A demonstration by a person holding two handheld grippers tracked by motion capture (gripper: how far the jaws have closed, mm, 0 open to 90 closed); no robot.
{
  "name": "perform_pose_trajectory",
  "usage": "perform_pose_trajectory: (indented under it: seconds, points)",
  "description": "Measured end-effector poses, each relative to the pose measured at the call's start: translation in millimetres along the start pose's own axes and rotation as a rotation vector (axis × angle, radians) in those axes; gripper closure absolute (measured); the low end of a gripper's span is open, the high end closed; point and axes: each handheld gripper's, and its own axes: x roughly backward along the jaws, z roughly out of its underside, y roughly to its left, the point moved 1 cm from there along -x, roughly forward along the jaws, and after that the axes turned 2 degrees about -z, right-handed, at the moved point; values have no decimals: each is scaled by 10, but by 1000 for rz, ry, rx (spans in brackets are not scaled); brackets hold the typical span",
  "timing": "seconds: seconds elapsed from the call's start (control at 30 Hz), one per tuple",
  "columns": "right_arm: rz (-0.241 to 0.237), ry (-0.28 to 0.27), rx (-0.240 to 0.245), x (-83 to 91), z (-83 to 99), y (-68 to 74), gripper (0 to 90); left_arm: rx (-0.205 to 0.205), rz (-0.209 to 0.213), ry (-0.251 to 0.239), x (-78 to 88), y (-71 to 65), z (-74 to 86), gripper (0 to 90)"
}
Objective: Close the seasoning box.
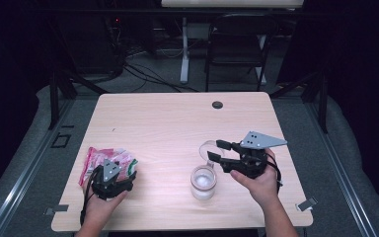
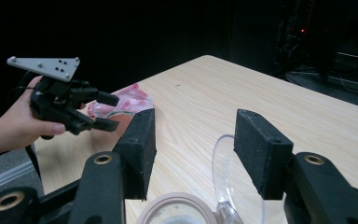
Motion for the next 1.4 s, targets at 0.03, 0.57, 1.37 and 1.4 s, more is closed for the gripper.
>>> perform_pose_trajectory:
  seconds: [0.03,0.57,1.37,1.4]
  points:
    - [5,0,-5,15,1,-16,502,0,3,-3,-1,-19,-6,295]
    - [88,1,-47,171,65,-238,775,-7,39,-30,49,-163,-21,348]
    - [169,72,-100,64,294,-457,900,-24,69,-46,65,-239,-26,355]
    - [164,77,-104,55,304,-464,900,-30,70,-48,70,-241,-33,355]
